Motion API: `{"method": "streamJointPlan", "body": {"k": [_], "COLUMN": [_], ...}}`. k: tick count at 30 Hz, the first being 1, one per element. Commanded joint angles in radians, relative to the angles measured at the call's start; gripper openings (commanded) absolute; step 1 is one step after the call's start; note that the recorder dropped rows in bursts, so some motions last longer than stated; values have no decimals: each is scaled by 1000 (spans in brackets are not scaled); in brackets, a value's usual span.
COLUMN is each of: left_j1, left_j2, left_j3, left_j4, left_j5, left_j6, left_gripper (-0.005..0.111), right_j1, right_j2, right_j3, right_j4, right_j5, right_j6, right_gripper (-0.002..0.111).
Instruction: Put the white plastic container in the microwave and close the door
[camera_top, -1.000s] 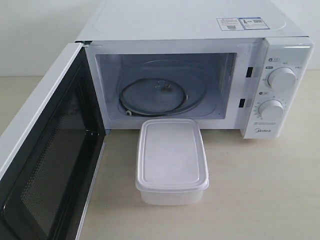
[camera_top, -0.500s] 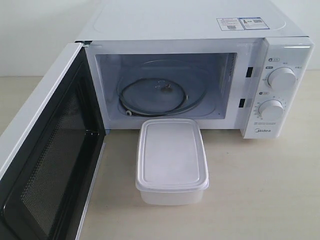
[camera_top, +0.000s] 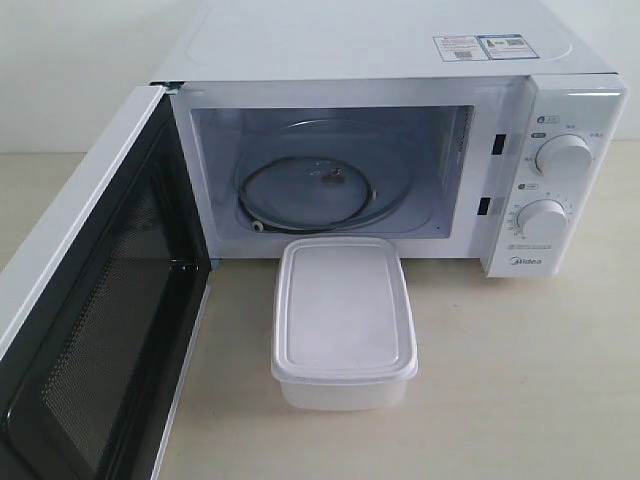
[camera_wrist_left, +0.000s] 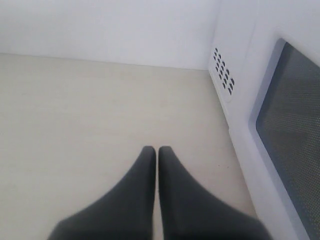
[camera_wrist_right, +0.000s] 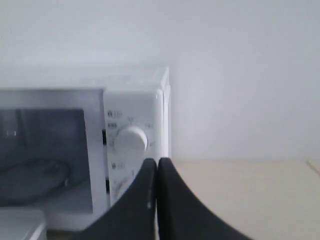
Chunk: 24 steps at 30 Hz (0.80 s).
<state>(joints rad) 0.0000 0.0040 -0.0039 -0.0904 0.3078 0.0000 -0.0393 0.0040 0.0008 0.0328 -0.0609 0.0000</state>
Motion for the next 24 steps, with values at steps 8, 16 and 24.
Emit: {"method": "streamJointPlan", "body": {"k": [8,16,24], "left_j1": [2,2,2], "left_j2": [-4,-4,-4], "left_j3": [4,4,4], "left_j4": [0,0,0], "left_j5": [-12,-12,-12], "left_j6": [-8,-8,-8], "left_gripper": [4,4,4], "right_j1": [2,2,2], "right_j2": [10,360,702], "right_j3": [-95,-318,-378], "right_j4": [39,39,39], "right_j5": [-202,-165,-272], "right_j6": [-22,-106,-122], "right_gripper": [0,0,0]}}
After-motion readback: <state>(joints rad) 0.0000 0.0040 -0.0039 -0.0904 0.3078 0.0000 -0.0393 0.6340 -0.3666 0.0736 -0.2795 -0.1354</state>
